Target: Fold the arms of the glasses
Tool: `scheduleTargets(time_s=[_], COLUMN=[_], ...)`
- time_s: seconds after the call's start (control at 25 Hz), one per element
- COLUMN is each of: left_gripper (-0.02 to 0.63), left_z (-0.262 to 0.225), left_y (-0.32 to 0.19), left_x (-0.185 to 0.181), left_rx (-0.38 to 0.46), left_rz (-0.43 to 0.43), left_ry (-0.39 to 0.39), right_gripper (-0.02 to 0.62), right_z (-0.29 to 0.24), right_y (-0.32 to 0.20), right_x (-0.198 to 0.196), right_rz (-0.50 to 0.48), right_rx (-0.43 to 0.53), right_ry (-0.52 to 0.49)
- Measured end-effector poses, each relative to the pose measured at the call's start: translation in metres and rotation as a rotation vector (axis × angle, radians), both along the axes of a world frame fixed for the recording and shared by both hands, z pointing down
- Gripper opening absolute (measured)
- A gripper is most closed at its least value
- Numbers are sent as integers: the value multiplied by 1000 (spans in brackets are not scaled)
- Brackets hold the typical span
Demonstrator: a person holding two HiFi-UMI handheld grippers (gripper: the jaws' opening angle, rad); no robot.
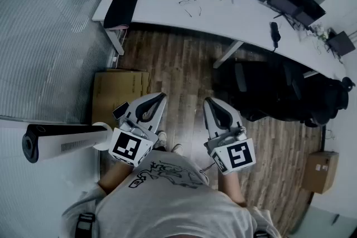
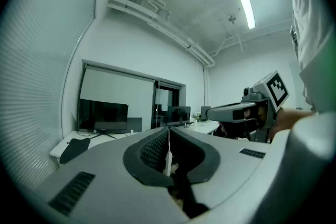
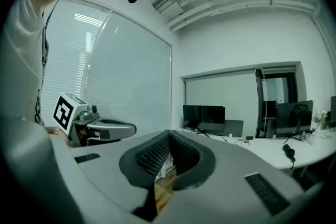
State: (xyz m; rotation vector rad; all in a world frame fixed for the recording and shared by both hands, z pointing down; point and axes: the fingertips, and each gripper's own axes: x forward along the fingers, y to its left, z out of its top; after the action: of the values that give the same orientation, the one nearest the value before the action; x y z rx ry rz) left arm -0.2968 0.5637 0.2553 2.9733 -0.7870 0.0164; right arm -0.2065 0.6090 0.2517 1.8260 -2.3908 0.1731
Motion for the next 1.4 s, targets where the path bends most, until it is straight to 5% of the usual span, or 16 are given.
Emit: scheduleTargets(time_s=[0.12,0.72,1.4], left_gripper=[23,23,23], left_z=[11,18,27], left_y=[-4,-44,-118], left_x=[-12,-22,51], left_rx=[-37,-60,-57], left_rz=[6,8,6], left_ry=[-51,-55,-84], right_gripper=[11,9,9], right_z=[3,11,21], right_y=[-7,-46,-119], right_x=[-8,-17,58], right_rz=[13,23,5], right_rx=[-1,-14,-9], right_ry=[5,16,0])
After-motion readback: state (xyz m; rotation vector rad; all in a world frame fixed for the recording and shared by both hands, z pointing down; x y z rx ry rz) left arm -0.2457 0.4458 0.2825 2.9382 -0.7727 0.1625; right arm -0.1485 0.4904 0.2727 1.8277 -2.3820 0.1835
